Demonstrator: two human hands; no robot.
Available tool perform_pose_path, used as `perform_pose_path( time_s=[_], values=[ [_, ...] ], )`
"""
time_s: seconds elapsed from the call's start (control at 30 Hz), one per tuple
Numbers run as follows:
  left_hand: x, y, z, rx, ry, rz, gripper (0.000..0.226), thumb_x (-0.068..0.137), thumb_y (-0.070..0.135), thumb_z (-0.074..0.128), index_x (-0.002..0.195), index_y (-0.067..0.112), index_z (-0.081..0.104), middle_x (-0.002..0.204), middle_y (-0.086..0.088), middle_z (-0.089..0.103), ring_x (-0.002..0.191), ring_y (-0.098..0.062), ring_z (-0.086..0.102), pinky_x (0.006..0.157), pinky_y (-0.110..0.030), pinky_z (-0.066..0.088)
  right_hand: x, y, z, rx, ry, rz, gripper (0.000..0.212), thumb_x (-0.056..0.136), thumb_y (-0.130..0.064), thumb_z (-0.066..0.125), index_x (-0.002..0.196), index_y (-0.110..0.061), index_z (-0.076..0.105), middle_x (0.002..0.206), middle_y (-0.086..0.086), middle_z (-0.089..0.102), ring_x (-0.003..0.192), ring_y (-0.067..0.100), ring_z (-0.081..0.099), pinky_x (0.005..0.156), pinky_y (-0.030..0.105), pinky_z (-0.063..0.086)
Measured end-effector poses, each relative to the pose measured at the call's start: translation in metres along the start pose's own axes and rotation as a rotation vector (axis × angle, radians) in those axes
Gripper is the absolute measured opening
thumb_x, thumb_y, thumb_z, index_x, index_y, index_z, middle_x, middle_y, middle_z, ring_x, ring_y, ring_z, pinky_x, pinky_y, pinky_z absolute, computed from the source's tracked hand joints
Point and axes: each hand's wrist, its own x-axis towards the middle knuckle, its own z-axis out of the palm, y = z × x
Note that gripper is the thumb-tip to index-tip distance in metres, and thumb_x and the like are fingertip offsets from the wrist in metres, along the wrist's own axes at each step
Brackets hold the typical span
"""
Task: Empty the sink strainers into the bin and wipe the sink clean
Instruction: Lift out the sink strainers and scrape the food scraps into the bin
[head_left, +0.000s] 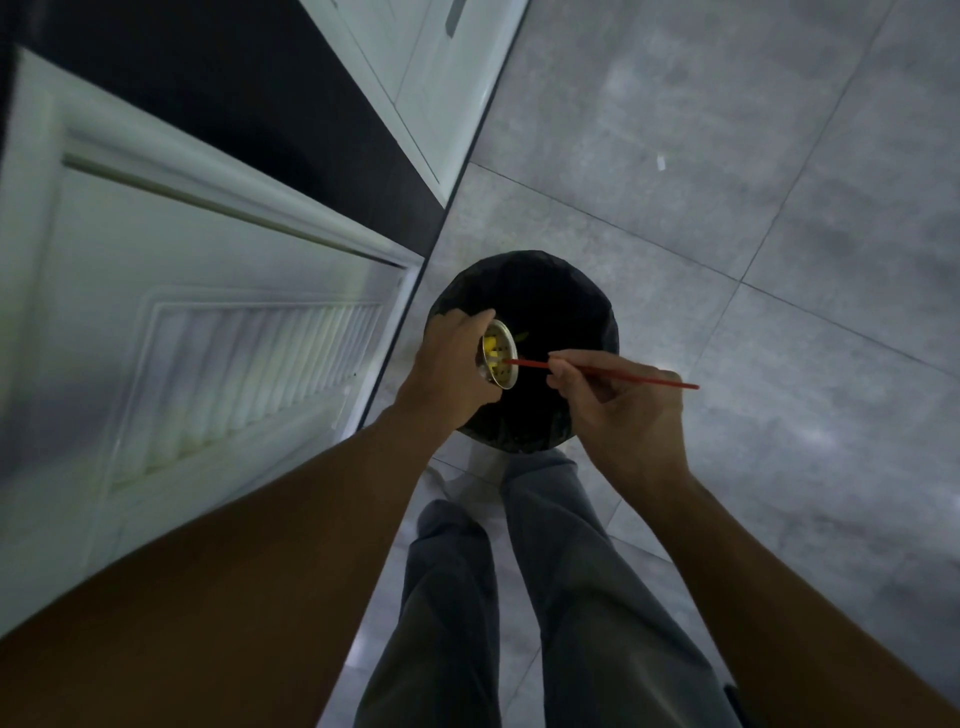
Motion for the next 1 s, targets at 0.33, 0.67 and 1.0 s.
perform_pose_path(
  time_s=[0.33,0.67,1.0],
  values=[
    [-0.001,0.003,0.003,0.031,0.016,-0.011,0.098,0.075,0.023,0.086,0.156,0.019,0.03,0.148,-0.009,0.041,0.139,-0.026,0.034,0.113,-0.036,0.036,-0.003,0.004,-0.004,0.0,0.024,-0.089,0.019,0.092,-0.029,0.07,0.109,-0.023,0.074,0.097,-0.008,0.077,0.089,0.001,0.073,0.081,0.015,0.058],
    [0.002,0.001,-0.002,0.016,0.036,-0.006,0.101,0.074,0.022,0.087,0.156,0.019,0.029,0.146,-0.008,0.042,0.14,-0.026,0.033,0.114,-0.038,0.039,-0.005,0.013,-0.007,0.105,0.118,0.041,0.014,0.091,-0.03,0.071,0.105,-0.031,0.073,0.091,-0.019,0.073,0.087,-0.005,0.071,0.078,0.008,0.055],
    [0.003,0.004,0.002,0.009,0.037,-0.012,0.103,0.074,0.021,0.086,0.158,0.021,0.026,0.144,-0.009,0.04,0.138,-0.026,0.033,0.114,-0.037,0.039,-0.001,0.01,0.01,0.091,0.048,0.125,0.022,0.091,-0.036,0.071,0.109,-0.025,0.075,0.095,-0.006,0.077,0.088,0.006,0.074,0.083,0.029,0.062]
  ],
)
